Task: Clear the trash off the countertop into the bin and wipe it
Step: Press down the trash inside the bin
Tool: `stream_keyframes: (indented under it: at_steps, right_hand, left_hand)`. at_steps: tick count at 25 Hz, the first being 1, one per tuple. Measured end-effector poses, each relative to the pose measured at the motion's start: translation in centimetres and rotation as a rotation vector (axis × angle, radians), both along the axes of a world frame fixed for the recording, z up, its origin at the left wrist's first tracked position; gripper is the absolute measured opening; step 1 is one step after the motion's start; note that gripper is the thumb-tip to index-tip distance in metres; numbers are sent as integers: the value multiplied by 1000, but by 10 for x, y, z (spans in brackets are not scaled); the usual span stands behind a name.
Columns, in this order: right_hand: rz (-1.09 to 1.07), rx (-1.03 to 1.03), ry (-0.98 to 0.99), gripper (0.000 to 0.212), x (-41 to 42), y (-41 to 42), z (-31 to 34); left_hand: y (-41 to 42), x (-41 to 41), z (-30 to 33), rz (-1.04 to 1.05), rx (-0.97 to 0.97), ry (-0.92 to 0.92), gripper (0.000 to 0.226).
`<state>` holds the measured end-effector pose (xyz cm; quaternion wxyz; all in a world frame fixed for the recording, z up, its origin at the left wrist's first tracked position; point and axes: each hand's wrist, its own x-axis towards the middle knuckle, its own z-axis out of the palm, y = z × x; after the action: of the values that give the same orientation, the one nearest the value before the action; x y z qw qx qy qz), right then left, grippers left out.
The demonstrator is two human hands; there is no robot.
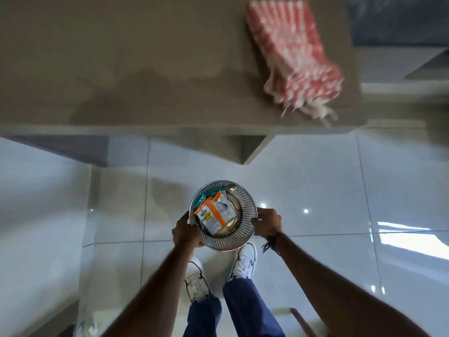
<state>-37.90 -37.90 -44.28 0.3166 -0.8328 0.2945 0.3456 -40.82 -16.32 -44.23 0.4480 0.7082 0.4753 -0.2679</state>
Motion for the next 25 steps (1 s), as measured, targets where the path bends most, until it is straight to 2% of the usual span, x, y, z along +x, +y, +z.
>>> stream_keyframes:
  at_steps: [3,6,9,16,18,20,23,25]
  right_hand:
    - [-19,15,29,20,-5,7,-61]
    - [-94,35,25,24,-15,15,-98]
    - [-142,82,33,30,-24,18,-117]
    - [-75,96,60,29,-30,24,-137]
    - [-80,131,67,33,-32,22,-124]
    - [-139,156,41,36,-40,26,-87]
    - [-159,134,-39,27,-51,43,16]
    - [-155,111,-139,21,-50,53,91]
  left_hand:
    - [7,-1,-65,-51,27,3,34]
    - [13,-6,-101,-83,37,4,36]
    - [17,-12,-121,-22,6,9,42]
    - [22,-17,-142,59,-111,56,41]
    - [19,-19,-126,-34,-77,45,42]
    - [13,-23,-87,-237,41,-5,45]
    - [1,-28,13,-465,88,-105,41]
    - [-8,-25,87,-497,54,-155,37]
